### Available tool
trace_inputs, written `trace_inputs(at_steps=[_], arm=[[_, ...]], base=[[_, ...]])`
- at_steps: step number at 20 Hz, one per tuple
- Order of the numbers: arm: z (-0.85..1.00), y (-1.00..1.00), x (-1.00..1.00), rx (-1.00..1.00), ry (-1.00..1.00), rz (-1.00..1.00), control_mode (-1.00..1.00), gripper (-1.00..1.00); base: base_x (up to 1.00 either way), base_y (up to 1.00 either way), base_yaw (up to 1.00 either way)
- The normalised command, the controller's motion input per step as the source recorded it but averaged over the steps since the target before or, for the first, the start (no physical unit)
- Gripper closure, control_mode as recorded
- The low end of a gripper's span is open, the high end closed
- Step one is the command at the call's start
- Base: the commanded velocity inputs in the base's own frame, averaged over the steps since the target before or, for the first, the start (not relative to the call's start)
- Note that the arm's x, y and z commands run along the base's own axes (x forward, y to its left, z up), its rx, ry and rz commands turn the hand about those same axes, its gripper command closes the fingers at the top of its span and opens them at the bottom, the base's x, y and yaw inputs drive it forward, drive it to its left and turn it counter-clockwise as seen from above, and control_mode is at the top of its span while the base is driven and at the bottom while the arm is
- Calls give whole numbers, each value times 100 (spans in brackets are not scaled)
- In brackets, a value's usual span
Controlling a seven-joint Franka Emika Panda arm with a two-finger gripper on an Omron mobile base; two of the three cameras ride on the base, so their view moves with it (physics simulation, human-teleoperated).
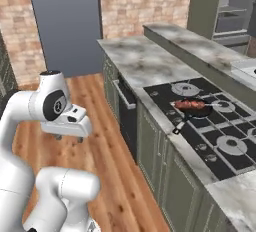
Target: Place the cold items (sweet potato and tangerine) from the fridge in one tupperware on the dining counter. Place the warm items (kebab skewer and hot dog) in the stove area in another tupperware.
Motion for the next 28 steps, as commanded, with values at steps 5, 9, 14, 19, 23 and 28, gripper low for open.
trace_inputs(at_steps=[5, 9, 14, 19, 23, 28], arm=[[0, 0, 0, 0, 0, 0, 100, -100], [0, 0, 0, 0, 0, 0, 100, -100], [0, 0, 0, 0, 0, 0, 100, -100], [0, 0, 0, 0, 0, 0, 100, -100], [0, 0, 0, 0, 0, 0, 100, -100], [0, 0, 0, 0, 0, 0, 100, -100]], base=[[26, 15, -70], [5, 7, -76], [18, 0, -79], [44, 2, -66], [42, 16, -60], [29, 68, -41]])
